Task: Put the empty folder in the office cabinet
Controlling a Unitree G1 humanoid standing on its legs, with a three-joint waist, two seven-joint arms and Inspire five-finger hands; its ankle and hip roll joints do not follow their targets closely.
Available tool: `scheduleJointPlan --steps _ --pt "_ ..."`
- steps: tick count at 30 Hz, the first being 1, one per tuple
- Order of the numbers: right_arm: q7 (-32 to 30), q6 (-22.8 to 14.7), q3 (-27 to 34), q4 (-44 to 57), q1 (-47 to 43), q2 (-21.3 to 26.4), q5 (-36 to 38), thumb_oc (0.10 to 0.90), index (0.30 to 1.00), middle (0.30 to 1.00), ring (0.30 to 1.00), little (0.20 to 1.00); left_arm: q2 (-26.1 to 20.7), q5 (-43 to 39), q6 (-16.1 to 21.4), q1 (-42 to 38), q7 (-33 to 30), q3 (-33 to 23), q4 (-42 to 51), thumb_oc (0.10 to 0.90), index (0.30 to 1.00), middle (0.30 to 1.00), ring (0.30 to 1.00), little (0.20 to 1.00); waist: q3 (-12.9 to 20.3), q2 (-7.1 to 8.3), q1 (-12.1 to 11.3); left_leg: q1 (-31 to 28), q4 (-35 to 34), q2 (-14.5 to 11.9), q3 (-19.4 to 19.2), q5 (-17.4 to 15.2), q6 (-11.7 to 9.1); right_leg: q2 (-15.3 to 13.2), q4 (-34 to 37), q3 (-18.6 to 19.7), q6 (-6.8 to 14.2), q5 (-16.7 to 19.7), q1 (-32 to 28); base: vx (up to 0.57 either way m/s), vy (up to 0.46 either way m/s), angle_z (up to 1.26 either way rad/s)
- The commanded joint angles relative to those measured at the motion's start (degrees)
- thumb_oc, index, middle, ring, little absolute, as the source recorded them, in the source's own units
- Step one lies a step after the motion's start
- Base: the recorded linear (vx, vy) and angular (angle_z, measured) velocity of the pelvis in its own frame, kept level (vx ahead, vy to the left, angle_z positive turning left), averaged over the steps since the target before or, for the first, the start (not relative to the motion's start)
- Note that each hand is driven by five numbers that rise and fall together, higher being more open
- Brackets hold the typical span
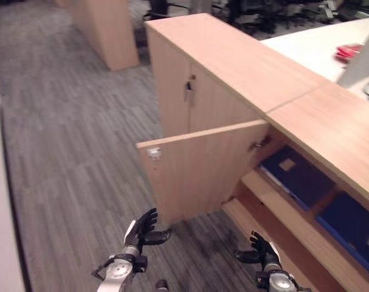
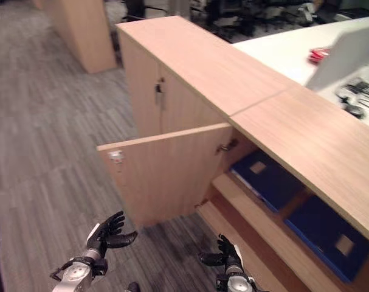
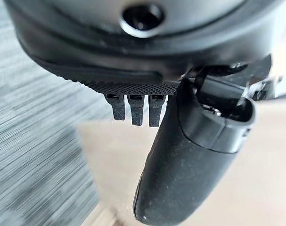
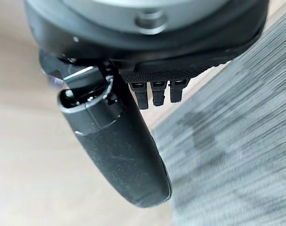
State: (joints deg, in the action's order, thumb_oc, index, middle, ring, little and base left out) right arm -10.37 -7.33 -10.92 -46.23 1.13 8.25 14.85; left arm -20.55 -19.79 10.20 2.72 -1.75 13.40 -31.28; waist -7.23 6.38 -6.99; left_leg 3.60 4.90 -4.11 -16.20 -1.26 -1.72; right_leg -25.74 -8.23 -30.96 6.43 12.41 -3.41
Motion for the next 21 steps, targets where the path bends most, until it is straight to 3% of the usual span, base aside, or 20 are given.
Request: scheduleJointPlan --steps 1,2,3,4,6,7,8,9,10,12,13,14,15,16,17,18,21 --pt "-1.3 -3.1 1.2 1.0 -4.9 3.5 1.9 0.8 0.9 0.9 0.9 0.9 2.0 1.9 5.1 -4.9 0.9 1.5 4.4 0.8 0.9 0.9 0.9 0.9 -0.9 -2.4 -0.8 -5.4 -6.9 -5.9 -1.8 -0.9 -4.4 0.9 -2.1 -1.6 7.8 -7.3 1.1 -0.07 0.13 0.24" --pt "-1.7 -3.3 1.0 1.1 -5.4 3.0 2.3 0.8 0.9 0.9 0.9 0.9 1.2 2.1 5.2 -5.4 0.5 1.4 4.8 0.8 0.9 0.9 0.9 0.9 -1.6 -2.23 -1.4 -4.6 -7.1 -5.0 -2.2 0.2 -3.6 0.7 -3.2 -1.7 7.7 -5.7 2.3 -0.02 0.181 0.29" --pt "-1.6 -3.3 1.2 1.0 -5.7 2.8 3.4 0.8 0.9 0.9 0.9 0.9 0.9 2.0 5.4 -6.1 -0.3 1.7 5.3 0.8 0.9 0.9 0.9 0.9 -1.9 -2.61 -0.3 -4.7 -8.4 -3.9 0.2 0.5 -3.0 3.8 -4.6 6.0 7.5 -7.1 4.8 -0.02 0.175 0.27" --pt "-1.6 -3.3 1.2 0.9 -5.7 2.8 3.4 0.8 0.9 0.9 0.9 0.9 0.9 2.0 5.4 -6.1 -0.3 1.7 5.3 0.8 0.9 0.9 0.9 0.9 -1.9 -2.6 -0.5 -4.8 -8.4 -3.9 0.0 0.4 -3.0 3.8 -4.9 6.3 7.5 -7.2 5.1 0.1 0.215 0.23" --pt "-1.4 -3.7 1.2 1.4 -5.5 3.4 4.8 0.8 0.9 0.9 0.9 0.9 0.6 2.1 6.1 -6.6 -1.0 2.4 6.4 0.8 0.9 0.9 0.9 0.9 -2.1 -3.93 1.9 -5.3 -8.9 -2.5 3.7 0.5 -2.3 11.9 -5.2 18.4 6.7 -13.6 8.0 0.14 0.203 0.63" --pt "-1.4 -4.1 1.2 1.6 -5.2 3.8 5.2 0.8 0.9 0.9 0.9 0.9 0.5 2.2 6.5 -7.0 -1.0 2.8 6.8 0.8 0.9 0.9 0.9 0.9 -2.2 -4.17 2.0 -5.7 -9.0 -1.4 5.3 0.2 -1.8 13.6 -4.5 20.6 5.9 -15.2 7.5 0.16 0.116 1.02" --pt "-1.6 -4.4 1.2 1.9 -4.8 4.0 5.0 0.8 0.9 0.9 0.9 0.9 0.5 2.8 6.9 -7.4 -1.2 3.4 7.0 0.8 0.9 0.9 0.9 0.9 -2.2 -4.35 2.1 -5.2 -9.2 -0.8 6.9 0.3 -1.5 14.2 -3.8 20.6 4.7 -15.6 7.0 0.12 0.029 1.65" --pt "-1.4 -4.9 2.1 2.5 -4.4 4.4 4.8 0.8 0.9 0.9 0.9 0.9 -4.2 20.9 5.9 -7.5 -8.0 1.9 4.3 0.8 0.9 0.9 0.9 0.9 -2.2 -4.66 2.3 -5.2 -9.5 -0.3 8.2 0.4 -1.4 14.7 -3.7 21.3 4.4 -16.1 6.8 0.19 -0.092 1.59" --pt "-1.6 -6.8 3.9 3.7 -1.4 6.0 3.4 0.8 0.9 0.9 0.9 0.9 -9.6 28.8 8.1 -6.0 -10.5 -2.7 6.1 0.8 0.9 0.9 0.9 0.9 -0.5 -4.37 1.8 -5.6 -9.9 0.5 9.6 0.0 -1.5 14.9 1.0 20.8 4.0 -15.8 3.2 0.16 -0.086 1.46" --pt "-1.8 -7.1 3.7 3.1 -1.1 6.1 3.3 0.8 0.9 0.9 0.9 0.9 -9.2 29.3 7.9 -6.1 -10.8 -1.9 4.9 0.8 0.9 0.9 0.9 0.9 -0.2 -4.15 1.6 -6.0 -9.9 0.5 9.6 -0.1 -1.5 15.0 1.9 20.5 4.0 -15.6 2.3 0.12 -0.078 0.47" --pt "-0.9 -6.0 3.9 2.0 -0.2 5.7 5.1 0.8 0.9 0.9 0.9 0.9 -5.7 26.0 1.5 -6.2 -9.9 -2.4 1.1 0.8 0.9 0.9 0.9 0.9 0.3 -4.12 1.8 -6.6 -9.9 0.5 9.6 -0.5 -1.5 15.0 3.2 20.3 3.9 -16.0 0.9 0.07 -0.044 0.21" --pt "-0.9 -6.0 3.9 2.0 -0.3 5.8 5.1 0.8 0.9 0.9 0.9 0.9 -5.6 26.0 1.4 -6.3 -9.9 -2.4 1.1 0.8 0.9 0.9 0.9 0.9 0.4 -4.2 1.8 -6.4 -9.9 0.5 9.6 -0.3 -1.5 15.1 3.4 20.3 3.9 -15.7 1.0 0.07 -0.048 0.14" --pt "-0.9 -4.5 5.5 1.5 0.0 5.8 5.3 0.8 0.9 0.9 0.9 0.9 -6.2 25.7 0.7 -4.2 -6.3 -4.8 8.2 0.8 0.9 0.9 0.9 0.9 0.9 -4.38 1.7 -6.8 -9.9 0.5 9.7 -0.4 -1.6 14.8 4.4 19.6 3.9 -15.5 0.0 0.04 -0.026 0.06" --pt "0.2 -4.6 5.3 2.2 0.9 5.6 5.2 0.8 0.9 0.9 0.9 0.9 -4.0 13.0 7.0 -5.0 -0.3 -4.7 6.0 0.8 0.9 0.9 0.9 0.9 1.3 -4.33 2.7 -7.4 -9.9 0.5 9.5 -0.6 -1.8 14.8 5.0 19.7 4.0 -15.4 -0.6 0.08 -0.025 -0.04" --pt "1.4 -4.3 4.5 3.0 1.1 6.0 5.3 0.8 0.9 0.9 0.9 0.9 -5.9 16.3 6.8 -8.5 -3.9 -4.1 1.7 0.8 0.9 0.9 0.9 0.9 1.7 -4.39 3.8 -8.4 -9.9 0.5 8.9 -1.0 -1.9 14.9 5.2 20.3 4.0 -15.6 -1.1 0.06 0.008 -0.09" --pt "1.2 -4.3 4.6 3.5 1.9 6.6 4.7 0.8 0.9 0.9 0.9 0.9 -6.5 16.6 4.0 -9.7 -5.5 -5.0 2.6 0.8 0.9 0.9 0.9 0.9 2.1 -4.61 3.9 -8.6 -9.9 0.4 8.3 -0.9 -2.0 14.9 5.8 20.6 4.0 -15.1 -1.2 0.05 0.003 -0.04" --pt "1.4 -3.7 4.6 1.2 3.1 5.6 3.9 0.8 0.9 0.9 0.9 0.9 -7.7 17.3 3.7 -13.5 -6.5 -5.1 5.9 0.8 0.9 0.9 0.9 0.9 3.0 -4.8 5.2 -9.5 -9.9 0.1 7.8 -1.2 -2.4 14.7 7.3 20.4 4.1 -14.6 -2.2 0.02 -0.043 -0.26"
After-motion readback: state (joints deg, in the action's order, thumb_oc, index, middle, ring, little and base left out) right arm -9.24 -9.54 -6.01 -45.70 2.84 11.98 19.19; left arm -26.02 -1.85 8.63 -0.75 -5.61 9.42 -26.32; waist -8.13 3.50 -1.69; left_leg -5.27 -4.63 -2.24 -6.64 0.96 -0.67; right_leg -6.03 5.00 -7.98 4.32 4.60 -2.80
